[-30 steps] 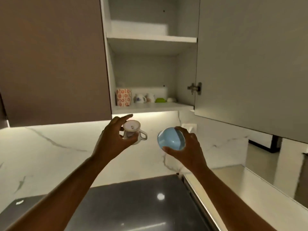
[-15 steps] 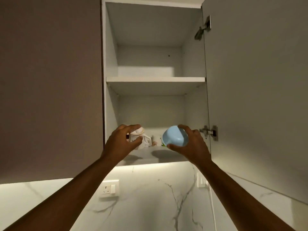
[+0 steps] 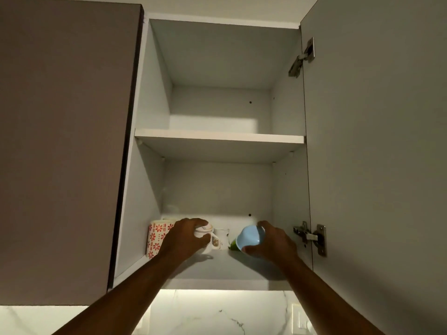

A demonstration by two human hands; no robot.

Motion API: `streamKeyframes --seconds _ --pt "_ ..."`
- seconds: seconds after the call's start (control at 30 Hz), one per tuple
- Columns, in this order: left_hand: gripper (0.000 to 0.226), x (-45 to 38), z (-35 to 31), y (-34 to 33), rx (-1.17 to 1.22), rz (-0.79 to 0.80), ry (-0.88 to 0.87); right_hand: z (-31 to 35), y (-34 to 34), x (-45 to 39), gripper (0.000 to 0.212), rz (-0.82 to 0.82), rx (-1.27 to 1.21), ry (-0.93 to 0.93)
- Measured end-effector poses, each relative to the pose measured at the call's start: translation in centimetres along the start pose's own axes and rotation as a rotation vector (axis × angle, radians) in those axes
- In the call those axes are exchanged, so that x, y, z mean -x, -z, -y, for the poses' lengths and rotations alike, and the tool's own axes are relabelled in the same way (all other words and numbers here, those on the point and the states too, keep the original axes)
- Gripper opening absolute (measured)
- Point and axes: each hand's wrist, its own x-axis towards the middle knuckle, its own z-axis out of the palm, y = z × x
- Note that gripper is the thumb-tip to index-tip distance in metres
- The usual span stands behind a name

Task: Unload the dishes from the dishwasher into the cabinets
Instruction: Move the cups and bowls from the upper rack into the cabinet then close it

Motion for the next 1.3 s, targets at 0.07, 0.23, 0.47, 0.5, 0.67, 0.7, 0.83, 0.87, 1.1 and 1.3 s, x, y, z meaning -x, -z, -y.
streamKeyframes --seconds 0.07,0.23,0.47,0.5,0.67,0.7,0.83,0.87,1.1,1.3 --pt "0.045 -0.9 0.6 -0.8 -0.021 0.029 0.03 -0.1 -0.4 -1.0 0.088 0.043 0.026 -0.009" --pt "0.044 -2.3 1.6 -2.7 0.004 0.05 0.088 -0.6 -1.3 -2.8 0.084 0.085 0.038 -0.027" --pt "0.054 -3.4 4.3 -5.7 0.064 0.06 0.115 -2.4 -3.1 -4.2 0.083 0.128 -0.027 -0.04" --pt "0.055 -3.6 4.5 -5.9 0.083 0.055 0.124 -2.5 -3.3 -4.3 0.084 0.126 -0.028 -0.04" --pt "0.044 -3.5 4.1 -6.0 0.058 0.035 0.104 -2.9 -3.9 -4.0 0.083 0.069 -0.001 0.003" --pt "0.043 -3.5 4.1 -6.0 0.052 0.03 0.104 -3.0 -4.0 -3.9 0.083 0.06 -0.001 0.012" --pt "0.043 -3.3 4.1 -6.0 -0.016 0.032 0.085 -3.2 -4.1 -3.7 0.081 0.067 -0.015 -0.003" --pt "0.044 -3.3 4.2 -6.0 -0.038 0.038 0.082 -3.3 -4.3 -3.6 0.081 0.077 -0.02 -0.01" --pt "0.059 -2.4 3.7 -5.1 -0.104 0.003 0.087 -3.0 -4.4 -3.3 0.09 0.1 -0.003 -0.036" --pt "0.062 -0.4 2.9 -2.6 -0.233 -0.075 0.05 -1.7 -3.1 -1.5 0.115 0.071 -0.026 -0.059"
